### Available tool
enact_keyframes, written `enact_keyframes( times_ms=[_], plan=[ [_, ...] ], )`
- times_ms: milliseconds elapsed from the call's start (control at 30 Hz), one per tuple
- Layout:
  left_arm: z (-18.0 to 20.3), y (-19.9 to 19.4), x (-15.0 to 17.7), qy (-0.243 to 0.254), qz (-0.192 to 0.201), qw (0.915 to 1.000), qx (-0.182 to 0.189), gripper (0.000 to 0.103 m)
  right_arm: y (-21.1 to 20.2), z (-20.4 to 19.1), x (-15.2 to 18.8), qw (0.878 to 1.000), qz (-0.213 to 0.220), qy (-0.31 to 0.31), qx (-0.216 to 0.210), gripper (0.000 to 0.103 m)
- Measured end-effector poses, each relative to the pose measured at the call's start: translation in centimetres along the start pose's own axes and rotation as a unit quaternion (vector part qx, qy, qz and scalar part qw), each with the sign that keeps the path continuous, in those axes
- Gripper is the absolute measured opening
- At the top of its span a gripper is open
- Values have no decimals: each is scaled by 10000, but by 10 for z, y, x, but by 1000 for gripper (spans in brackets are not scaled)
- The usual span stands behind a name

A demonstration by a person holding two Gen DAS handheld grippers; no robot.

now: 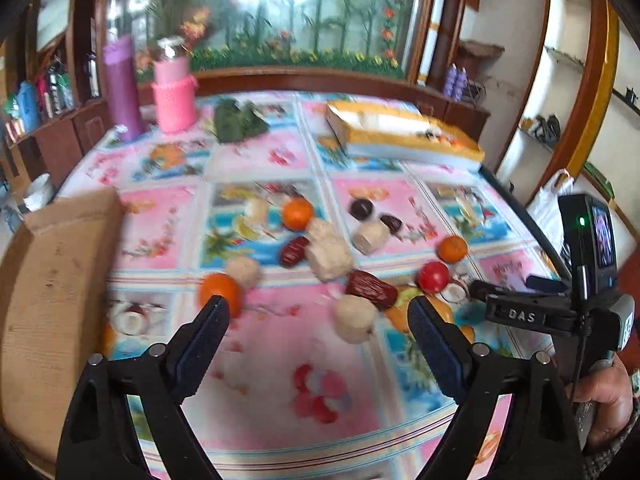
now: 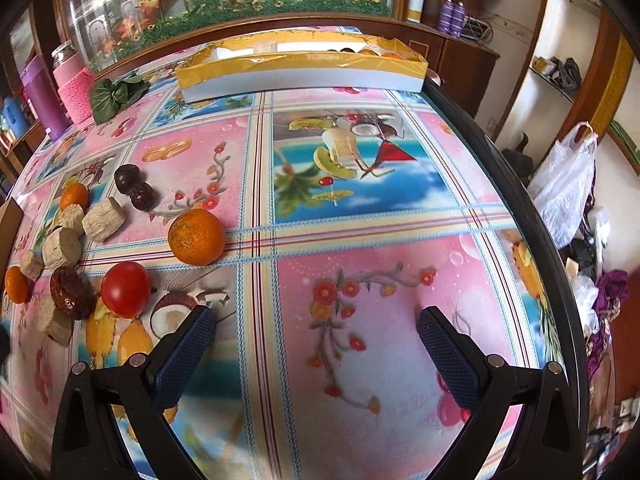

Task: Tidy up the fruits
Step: 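Move both tools over the fruits on the tablecloth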

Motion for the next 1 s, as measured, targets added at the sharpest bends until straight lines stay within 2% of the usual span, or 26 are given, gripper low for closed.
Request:
enact_keyframes(
  times_ms=[67,167,200,300,333,367,467,533,700,800,933,1000],
  plan=[
    [-17,-18,-7,-88,293,9993,-223,90,-12,-3,4,9997,150,115,-135,97],
    [-49,-49,-19,-236,815,9937,-726,91,-50,-10,13,9969,746,191,-176,97],
    [-62,-63,-23,-316,1053,9890,-994,91,-66,-13,17,9946,1006,210,-170,97],
    [-94,-93,-31,-521,1600,9753,-1430,91,-108,-21,31,9835,1778,282,-184,97],
    [-101,-100,-32,-571,1697,9720,-1520,93,-118,-23,37,9793,2000,275,-148,98],
    [-107,-104,-34,-621,1744,9701,-1568,99,-122,-27,40,9769,2119,244,-99,98],
    [-119,-99,-37,-804,1590,9742,-1382,103,-119,-37,44,9799,1992,79,-51,98],
    [-121,-86,-35,-880,1356,9795,-1203,103,-113,-42,46,9835,1793,-6,-234,98],
    [-100,-50,-16,-590,705,9921,-854,103,-97,-49,52,9878,1403,-169,-646,98],
    [-89,-37,-9,-388,486,9959,-653,103,-93,-51,50,9877,1305,-200,-843,95],
    [-78,-17,-6,-216,167,9990,-353,102,-84,-52,47,9878,1041,-248,-1134,84],
    [-76,-7,-5,-181,-6,9996,-212,95,-78,-55,45,9874,870,-307,-1288,79]
  ],
)
Point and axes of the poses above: each gripper's, at about its wrist camera, not at the fingertips, and y roughly the way its jaws point, z to its right, x to its underside, the point moved 2 cm from there along y, roughly the way its jaws point, and after that the axes turned 6 degrees about -y, right-handed, at the moved point
